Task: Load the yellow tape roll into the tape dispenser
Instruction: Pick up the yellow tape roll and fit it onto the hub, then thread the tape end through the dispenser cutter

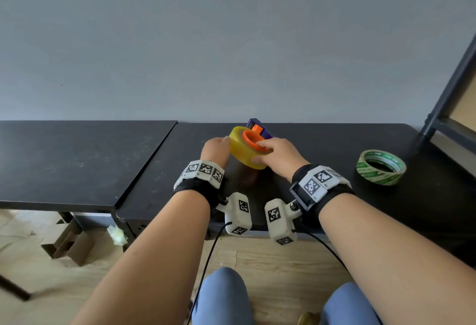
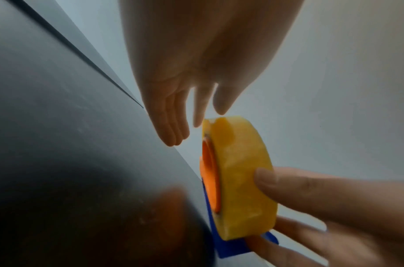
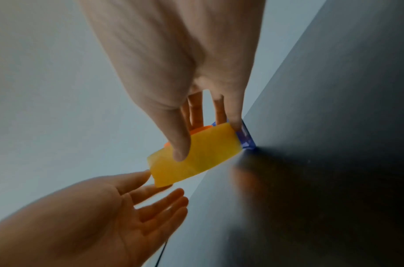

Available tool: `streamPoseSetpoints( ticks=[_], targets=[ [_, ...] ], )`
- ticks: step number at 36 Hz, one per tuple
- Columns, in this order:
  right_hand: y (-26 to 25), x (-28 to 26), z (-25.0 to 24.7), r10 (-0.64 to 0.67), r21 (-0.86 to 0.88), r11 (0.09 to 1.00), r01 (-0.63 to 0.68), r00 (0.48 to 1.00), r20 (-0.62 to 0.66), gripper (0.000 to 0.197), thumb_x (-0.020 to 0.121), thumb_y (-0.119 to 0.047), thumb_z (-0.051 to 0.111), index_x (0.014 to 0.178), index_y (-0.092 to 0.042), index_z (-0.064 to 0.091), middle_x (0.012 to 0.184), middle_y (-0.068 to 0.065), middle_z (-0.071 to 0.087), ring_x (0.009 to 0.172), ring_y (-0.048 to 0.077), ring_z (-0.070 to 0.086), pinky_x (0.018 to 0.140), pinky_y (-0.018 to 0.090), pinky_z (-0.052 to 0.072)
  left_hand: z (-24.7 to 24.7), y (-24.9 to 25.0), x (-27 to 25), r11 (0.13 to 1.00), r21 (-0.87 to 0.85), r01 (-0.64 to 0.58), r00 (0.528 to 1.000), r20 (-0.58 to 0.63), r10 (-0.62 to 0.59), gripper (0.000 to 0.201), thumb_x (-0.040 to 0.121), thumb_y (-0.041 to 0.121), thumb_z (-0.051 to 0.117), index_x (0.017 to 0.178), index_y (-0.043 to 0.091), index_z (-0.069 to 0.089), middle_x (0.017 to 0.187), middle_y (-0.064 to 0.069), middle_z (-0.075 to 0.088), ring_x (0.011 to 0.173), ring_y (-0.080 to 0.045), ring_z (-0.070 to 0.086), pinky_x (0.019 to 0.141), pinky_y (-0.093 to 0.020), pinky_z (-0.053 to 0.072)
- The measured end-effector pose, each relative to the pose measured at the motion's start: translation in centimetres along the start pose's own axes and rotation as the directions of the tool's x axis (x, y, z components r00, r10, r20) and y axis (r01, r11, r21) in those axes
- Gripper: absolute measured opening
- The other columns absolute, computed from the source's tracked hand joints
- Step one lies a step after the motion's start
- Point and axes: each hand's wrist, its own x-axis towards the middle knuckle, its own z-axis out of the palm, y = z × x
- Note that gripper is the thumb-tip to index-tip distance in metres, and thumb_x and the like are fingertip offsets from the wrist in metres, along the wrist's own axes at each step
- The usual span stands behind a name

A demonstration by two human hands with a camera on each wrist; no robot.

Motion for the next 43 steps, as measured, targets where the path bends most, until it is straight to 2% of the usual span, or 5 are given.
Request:
streamPoseSetpoints(
  ticks=[3,16,20,35,43],
  targets=[
    [0.1,-0.4,-0.6,0.034,0.188,0.982,-0.034,0.999,0.001,0.035,0.082,-0.013,0.072,0.117,-0.014,0.070,0.104,0.006,0.071,0.073,0.011,0.060,0.087,0.037,0.052,0.4,1.3,-0.7,0.994,-0.071,0.080,0.994,0.081,-0.074,0.041,0.097,0.041,0.044,0.087,0.005,0.061,0.083,-0.009,0.064,0.084,-0.028,0.062,0.092,-0.042,0.053],
    [1.7,-1.3,-3.5,0.182,0.251,0.949,-0.190,0.982,0.054,0.050,0.078,-0.007,0.072,0.127,-0.010,0.062,0.122,0.005,0.066,0.106,0.018,0.061,0.071,0.018,0.046,3.4,3.4,-2.0,0.982,-0.189,-0.022,0.982,0.180,0.056,0.022,0.092,0.021,0.062,0.080,0.003,0.066,0.084,-0.014,0.069,0.088,-0.032,0.068,0.091,-0.044,0.056],
    [1.6,-1.1,-4.2,0.256,0.216,0.943,-0.254,0.967,0.019,0.033,0.072,0.004,0.055,0.102,0.004,0.069,0.102,0.021,0.069,0.100,0.032,0.063,0.094,0.045,0.051,4.8,3.7,-2.6,0.988,-0.051,-0.149,0.964,0.215,0.156,0.023,0.087,0.028,0.065,0.071,0.013,0.068,0.085,-0.013,0.072,0.086,-0.029,0.070,0.094,-0.045,0.055],
    [0.8,0.3,-5.3,0.357,0.480,0.827,-0.293,0.933,-0.046,0.038,0.094,-0.041,0.049,0.104,-0.005,0.060,0.102,0.017,0.070,0.095,0.032,0.069,0.089,0.045,0.055,5.1,3.2,-3.5,0.968,0.010,-0.250,0.939,0.245,0.240,0.016,0.090,0.032,0.064,0.090,0.018,0.071,0.092,-0.006,0.074,0.089,-0.023,0.070,0.093,-0.042,0.055],
    [-0.7,0.9,-5.1,0.400,0.492,0.805,-0.331,0.916,-0.037,0.017,0.084,-0.021,0.050,0.089,-0.010,0.061,0.090,0.017,0.067,0.084,0.032,0.066,0.087,0.044,0.055,4.9,2.9,-3.3,0.983,-0.113,-0.146,0.945,0.279,0.173,0.019,0.087,0.021,0.069,0.099,0.008,0.062,0.096,-0.014,0.072,0.086,-0.027,0.069,0.089,-0.043,0.057]
  ],
)
